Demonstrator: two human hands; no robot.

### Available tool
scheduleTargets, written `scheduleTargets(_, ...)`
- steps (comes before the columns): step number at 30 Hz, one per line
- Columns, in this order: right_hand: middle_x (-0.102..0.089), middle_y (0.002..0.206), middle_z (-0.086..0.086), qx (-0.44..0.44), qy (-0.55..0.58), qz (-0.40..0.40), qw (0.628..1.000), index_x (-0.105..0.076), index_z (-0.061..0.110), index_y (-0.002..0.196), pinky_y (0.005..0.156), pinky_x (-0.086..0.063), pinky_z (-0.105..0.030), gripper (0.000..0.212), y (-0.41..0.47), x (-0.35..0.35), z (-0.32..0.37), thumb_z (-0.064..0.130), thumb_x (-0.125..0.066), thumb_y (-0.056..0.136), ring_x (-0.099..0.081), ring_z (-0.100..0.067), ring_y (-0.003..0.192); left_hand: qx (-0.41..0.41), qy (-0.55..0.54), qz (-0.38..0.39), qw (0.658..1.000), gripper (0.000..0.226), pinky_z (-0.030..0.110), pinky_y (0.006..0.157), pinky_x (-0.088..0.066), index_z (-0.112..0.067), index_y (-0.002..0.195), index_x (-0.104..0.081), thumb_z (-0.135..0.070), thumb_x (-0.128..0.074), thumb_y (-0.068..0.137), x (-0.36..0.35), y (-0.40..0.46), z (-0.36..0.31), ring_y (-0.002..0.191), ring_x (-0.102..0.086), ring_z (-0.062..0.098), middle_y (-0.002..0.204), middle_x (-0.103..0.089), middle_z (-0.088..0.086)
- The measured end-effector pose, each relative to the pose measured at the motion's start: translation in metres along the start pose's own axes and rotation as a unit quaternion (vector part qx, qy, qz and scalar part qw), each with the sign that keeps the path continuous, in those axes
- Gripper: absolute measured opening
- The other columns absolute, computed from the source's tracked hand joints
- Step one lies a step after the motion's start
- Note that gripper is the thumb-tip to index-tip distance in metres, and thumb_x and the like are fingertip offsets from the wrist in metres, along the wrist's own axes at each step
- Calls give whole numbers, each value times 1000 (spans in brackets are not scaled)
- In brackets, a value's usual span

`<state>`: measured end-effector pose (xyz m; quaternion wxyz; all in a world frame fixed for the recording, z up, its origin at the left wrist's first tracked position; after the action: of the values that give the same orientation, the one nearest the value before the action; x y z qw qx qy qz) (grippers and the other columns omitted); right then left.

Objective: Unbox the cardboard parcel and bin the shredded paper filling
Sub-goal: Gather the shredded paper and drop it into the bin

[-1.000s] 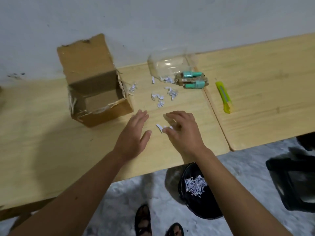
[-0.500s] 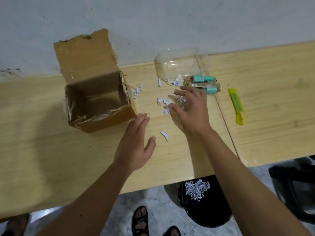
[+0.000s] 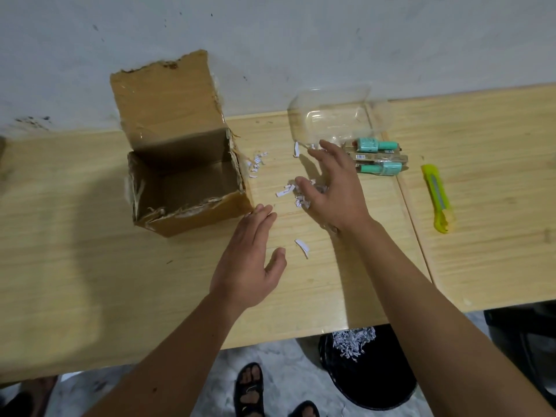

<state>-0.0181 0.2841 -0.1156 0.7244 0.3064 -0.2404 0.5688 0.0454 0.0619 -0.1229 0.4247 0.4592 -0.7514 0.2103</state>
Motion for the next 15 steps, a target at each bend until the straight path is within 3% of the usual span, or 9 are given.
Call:
scheduleTargets(3, -48, 151, -4, 1, -6, 26, 1000, -56, 13, 143, 114, -38, -33, 64, 2, -4, -3, 42, -71, 88, -43, -21, 142, 10, -4, 0, 1000, 60, 39, 124, -30, -8, 152, -41, -31, -58, 99, 1, 0, -1, 156, -20, 12, 162, -33, -1)
scheduleTargets(7, -64, 131, -2, 60, 3, 25, 998, -66, 12, 132, 103, -48, -38, 46, 5, -4, -1, 20, -74, 87, -58, -20, 123, 10, -2, 0, 1000, 60, 40, 123, -31, -7, 152, -42, -30, -59, 99, 0, 0, -1, 156, -20, 12, 162, -33, -1)
scheduleTargets(10, -70, 125, 0, 93, 27, 6, 995, -71, 13, 125, 98, -51, -32, 40, 5, -4, 2, 5, -70, 86, -64, -17, 114, 11, -2, -1, 1000, 61, 42, 123, -32, -7, 152, -42, -30, -59, 99, -1, 0, -1, 156, -21, 13, 162, -33, -1)
scheduleTargets(15, -69, 130, 3, 91, 39, 11, 995, -71, 14, 126, 105, -42, -20, 40, 27, -7, 13, 13, -71, 86, -58, -17, 124, 0, 4, -6, 1000, 60, 43, 122, -33, -5, 151, -43, -30, -58, 99, -2, -1, 0, 156, -22, 14, 162, -34, 0)
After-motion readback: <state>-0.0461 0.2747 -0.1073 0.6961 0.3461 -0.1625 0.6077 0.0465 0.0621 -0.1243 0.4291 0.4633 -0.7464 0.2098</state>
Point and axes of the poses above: each hand's wrist, its own y-axis towards the middle knuckle, its own x-axis out of the back of the hand, z = x × y, the point moved 1 cm from there along y, towards the middle knuckle
